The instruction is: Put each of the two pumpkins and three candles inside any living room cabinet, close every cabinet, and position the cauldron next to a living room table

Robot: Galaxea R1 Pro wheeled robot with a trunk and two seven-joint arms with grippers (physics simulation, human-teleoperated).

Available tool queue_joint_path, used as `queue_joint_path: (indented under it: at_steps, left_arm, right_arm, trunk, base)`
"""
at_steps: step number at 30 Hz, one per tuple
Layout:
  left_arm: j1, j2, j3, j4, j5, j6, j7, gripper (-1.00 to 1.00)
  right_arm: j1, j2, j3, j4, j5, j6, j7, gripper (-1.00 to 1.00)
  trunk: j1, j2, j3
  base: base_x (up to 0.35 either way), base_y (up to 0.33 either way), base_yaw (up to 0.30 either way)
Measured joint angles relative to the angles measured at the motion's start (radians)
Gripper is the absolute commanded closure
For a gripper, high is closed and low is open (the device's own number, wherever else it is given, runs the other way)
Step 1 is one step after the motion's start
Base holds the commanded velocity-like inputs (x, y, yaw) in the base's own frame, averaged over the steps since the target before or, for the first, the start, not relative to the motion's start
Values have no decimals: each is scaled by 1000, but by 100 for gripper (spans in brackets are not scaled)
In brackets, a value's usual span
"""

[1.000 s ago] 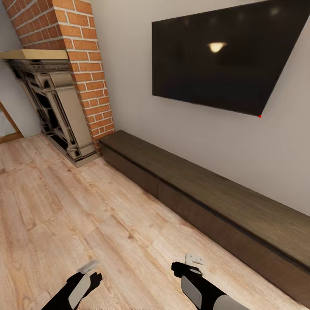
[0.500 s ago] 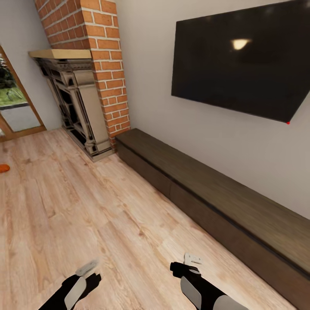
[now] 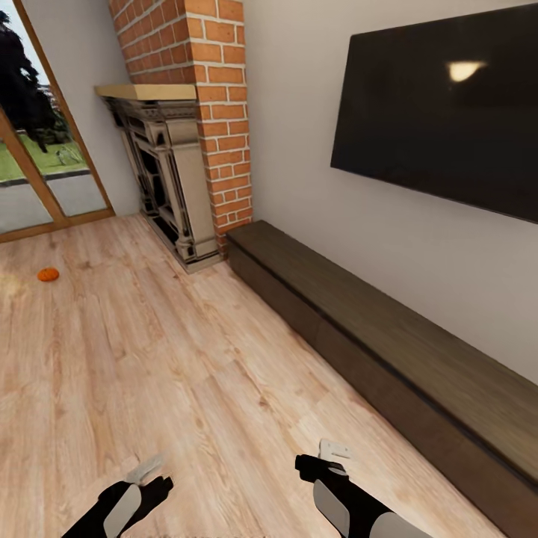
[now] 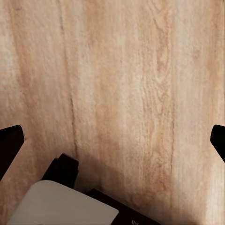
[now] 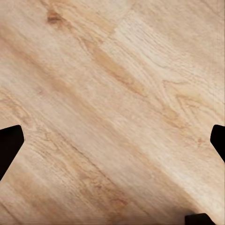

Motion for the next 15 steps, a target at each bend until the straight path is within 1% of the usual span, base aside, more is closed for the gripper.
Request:
queue_joint_path:
  at_steps: [5, 15]
  left_arm:
    - [0, 0, 1, 0, 0, 0, 0, -100]
    - [0, 0, 0, 0, -1, -1, 0, -100]
  right_arm:
    - [0, 0, 0, 0, 0, 1, 0, -100]
    - [0, 0, 0, -1, 0, 1, 0, -100]
  trunk:
    - [-19, 35, 10]
    - [-19, 35, -1]
  base:
    - [0, 0, 234]
    - [0, 0, 234]
